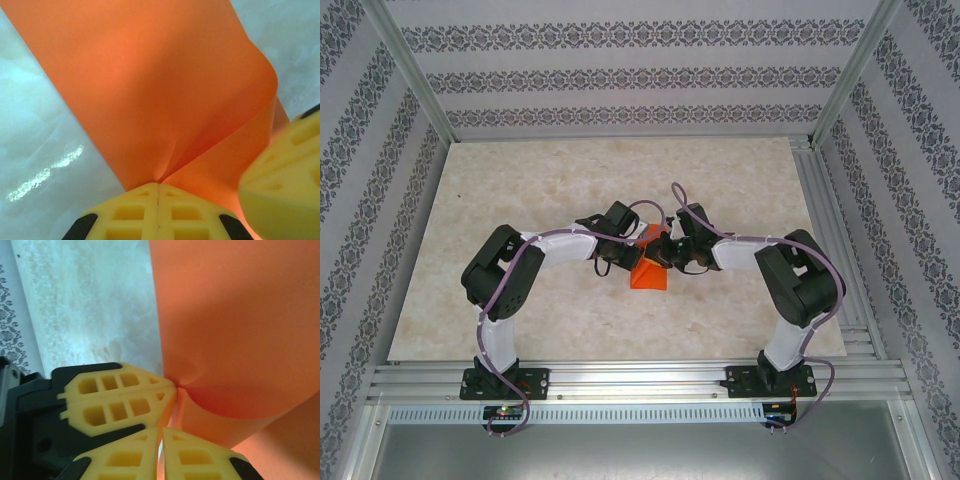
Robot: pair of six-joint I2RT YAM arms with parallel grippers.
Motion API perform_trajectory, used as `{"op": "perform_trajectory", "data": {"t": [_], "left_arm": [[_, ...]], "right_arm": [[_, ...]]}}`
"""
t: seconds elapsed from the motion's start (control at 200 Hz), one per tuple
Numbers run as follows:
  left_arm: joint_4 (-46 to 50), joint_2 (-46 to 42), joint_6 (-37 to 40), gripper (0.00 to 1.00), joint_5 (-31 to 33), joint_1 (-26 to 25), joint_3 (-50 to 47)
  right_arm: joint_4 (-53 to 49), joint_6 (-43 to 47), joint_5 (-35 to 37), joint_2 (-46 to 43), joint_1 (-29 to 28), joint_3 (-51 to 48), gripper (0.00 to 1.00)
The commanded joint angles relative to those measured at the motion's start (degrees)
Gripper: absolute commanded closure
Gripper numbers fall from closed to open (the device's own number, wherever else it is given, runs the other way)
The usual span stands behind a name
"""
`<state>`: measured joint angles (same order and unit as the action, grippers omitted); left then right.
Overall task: Fold a paper plane with a square sheet of paper (fold left side to right side)
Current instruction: Fold the triangle a second time at the center of the table.
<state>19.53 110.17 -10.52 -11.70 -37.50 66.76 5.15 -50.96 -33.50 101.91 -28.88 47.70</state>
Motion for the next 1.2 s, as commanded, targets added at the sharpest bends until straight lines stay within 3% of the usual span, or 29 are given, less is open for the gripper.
{"op": "perform_trajectory", "data": {"t": [0.0, 0.914, 1.069, 1.194], "left_arm": [[-0.7, 1.2, 0.3, 0.94, -1.0, 0.8, -1.0], [-0.2, 1.0, -1.5, 0.95, 4.2, 0.8, 0.8], [0.0, -1.1, -2.7, 0.90, 3.5, 0.8, 1.1], [0.6, -4.3, -4.0, 0.79, 3.0, 1.3, 1.4]], "right_arm": [[0.0, 1.0, 2.1, 1.6, -0.6, 1.2, 0.89], [-4.1, 4.2, 5.5, 4.5, -0.7, 0.1, 0.88], [-7.7, 4.6, 7.1, 4.9, -0.9, 0.4, 0.88], [-9.8, 5.0, 8.2, 5.3, -1.1, 0.8, 0.89]]}}
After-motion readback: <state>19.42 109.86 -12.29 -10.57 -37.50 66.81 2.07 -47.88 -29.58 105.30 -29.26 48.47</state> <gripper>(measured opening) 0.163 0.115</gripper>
